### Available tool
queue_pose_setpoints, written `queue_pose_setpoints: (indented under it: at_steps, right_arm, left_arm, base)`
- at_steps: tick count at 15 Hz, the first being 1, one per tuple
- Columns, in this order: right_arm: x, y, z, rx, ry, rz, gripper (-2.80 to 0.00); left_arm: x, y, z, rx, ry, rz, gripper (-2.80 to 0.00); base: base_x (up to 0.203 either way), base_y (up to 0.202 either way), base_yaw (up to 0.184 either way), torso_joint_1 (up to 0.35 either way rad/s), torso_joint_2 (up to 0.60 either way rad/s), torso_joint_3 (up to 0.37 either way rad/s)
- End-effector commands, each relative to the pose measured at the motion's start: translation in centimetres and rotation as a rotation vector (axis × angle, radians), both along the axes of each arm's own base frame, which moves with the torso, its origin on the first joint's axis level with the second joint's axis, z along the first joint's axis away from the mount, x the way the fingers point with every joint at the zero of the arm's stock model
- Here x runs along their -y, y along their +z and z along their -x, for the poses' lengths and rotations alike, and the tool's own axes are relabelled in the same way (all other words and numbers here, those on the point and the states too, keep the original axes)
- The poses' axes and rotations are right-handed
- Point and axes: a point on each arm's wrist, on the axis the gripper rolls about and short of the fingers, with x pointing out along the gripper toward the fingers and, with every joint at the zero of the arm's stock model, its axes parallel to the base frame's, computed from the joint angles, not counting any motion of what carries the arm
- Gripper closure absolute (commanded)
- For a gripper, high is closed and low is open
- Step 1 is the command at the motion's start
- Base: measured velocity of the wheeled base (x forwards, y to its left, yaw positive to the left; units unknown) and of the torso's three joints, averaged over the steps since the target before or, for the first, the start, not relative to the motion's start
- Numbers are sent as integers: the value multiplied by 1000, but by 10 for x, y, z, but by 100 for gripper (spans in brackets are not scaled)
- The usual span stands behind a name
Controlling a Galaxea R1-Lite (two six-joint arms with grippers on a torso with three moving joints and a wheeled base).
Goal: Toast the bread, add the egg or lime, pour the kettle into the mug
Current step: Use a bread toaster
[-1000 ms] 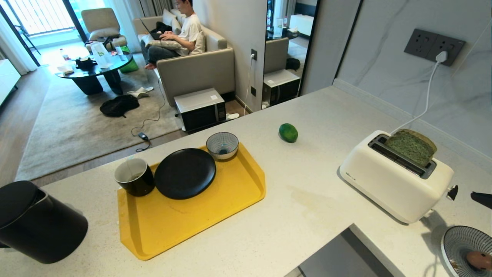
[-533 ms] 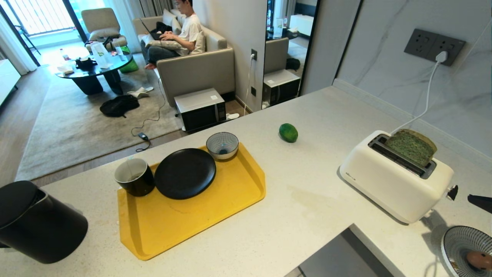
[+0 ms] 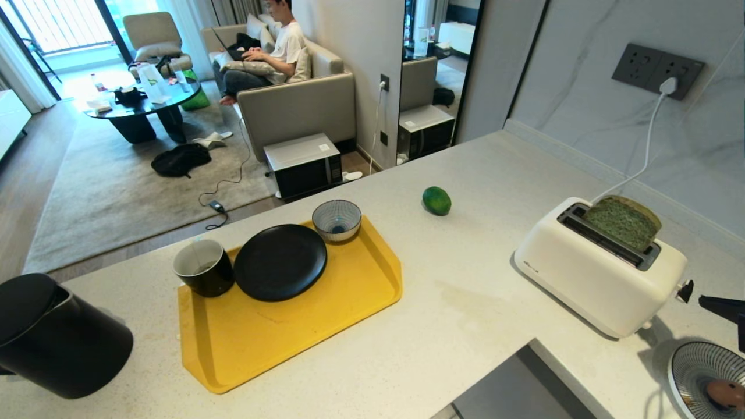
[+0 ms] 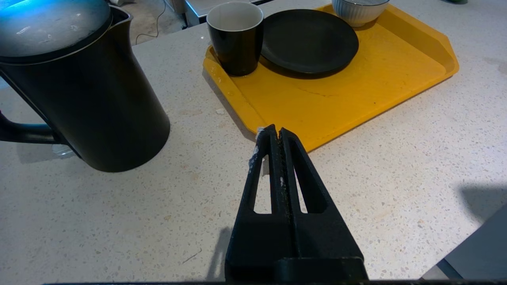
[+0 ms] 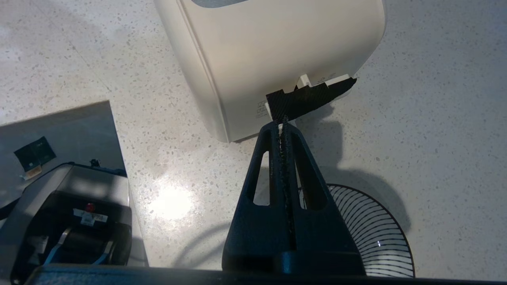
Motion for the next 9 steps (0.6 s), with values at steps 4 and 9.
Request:
queue_pose_setpoints:
  at_steps: [4,9]
  right_arm:
    - [9,-1,-13,-3,8,-3,0]
    - [15,-1,-23,-2,13,-2,0]
  left_arm:
    - [0,0,0,-1,0,0,0]
    - [0,0,0,-1,0,0,0]
  base:
    - [0,0,0,0,0,0]
    - [0,0,0,0,0,0]
